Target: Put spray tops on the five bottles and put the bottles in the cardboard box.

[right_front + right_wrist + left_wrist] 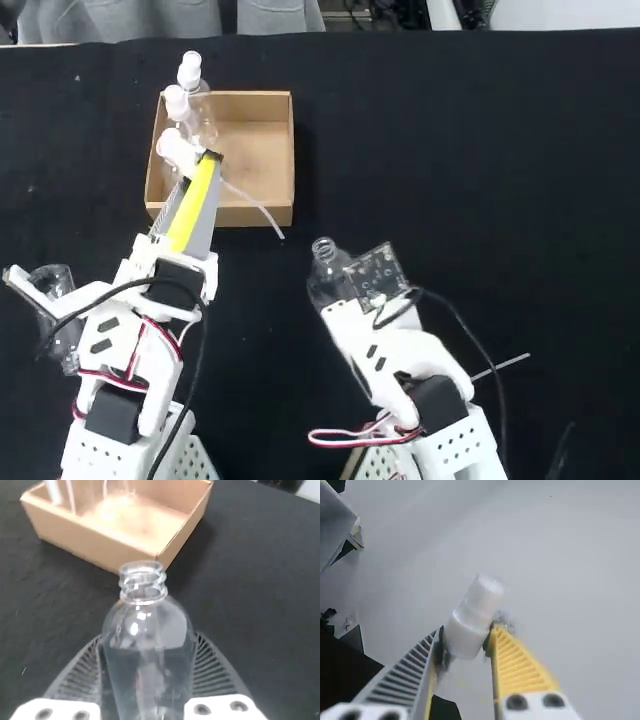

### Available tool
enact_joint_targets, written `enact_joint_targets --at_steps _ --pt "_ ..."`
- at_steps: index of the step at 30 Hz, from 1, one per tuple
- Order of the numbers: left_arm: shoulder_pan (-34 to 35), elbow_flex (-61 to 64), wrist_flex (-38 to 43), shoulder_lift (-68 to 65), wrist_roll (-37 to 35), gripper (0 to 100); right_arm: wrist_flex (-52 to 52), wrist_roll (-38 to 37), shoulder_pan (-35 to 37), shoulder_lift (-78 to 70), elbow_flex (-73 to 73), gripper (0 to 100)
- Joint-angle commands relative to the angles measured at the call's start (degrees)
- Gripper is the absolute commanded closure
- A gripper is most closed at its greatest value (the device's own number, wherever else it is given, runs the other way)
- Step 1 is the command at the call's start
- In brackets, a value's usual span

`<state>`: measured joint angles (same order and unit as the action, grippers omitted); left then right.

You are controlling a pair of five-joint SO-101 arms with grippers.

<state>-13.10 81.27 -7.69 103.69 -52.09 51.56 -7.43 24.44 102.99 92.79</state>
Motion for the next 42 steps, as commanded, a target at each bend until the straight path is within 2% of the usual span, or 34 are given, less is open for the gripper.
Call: enact_joint_targets --at_steps 1,7,14,33,39,42 --pt "0.2 -0.4 1.1 0.6 -2.5 97 -2.5 -0.6 3.6 2.8 0.2 96.2" --pt "0.2 -0.1 1.1 0.6 -2.5 97 -2.8 -0.6 6.4 2.8 0.2 96.2" --pt "-1.6 1.2 1.0 0.6 -2.3 97 -9.4 -0.6 6.3 2.8 3.7 96.2" --pt "-3.6 4.5 1.1 0.6 -2.1 97 -9.8 -0.6 8.0 2.8 3.6 96.2" --pt "-7.3 6.4 1.0 0.6 -2.0 97 -11.0 -0.6 7.6 2.8 3.7 96.2" --pt "-8.3 7.3 1.0 0.6 0.7 97 -10.9 -0.6 7.6 2.8 3.7 96.2"
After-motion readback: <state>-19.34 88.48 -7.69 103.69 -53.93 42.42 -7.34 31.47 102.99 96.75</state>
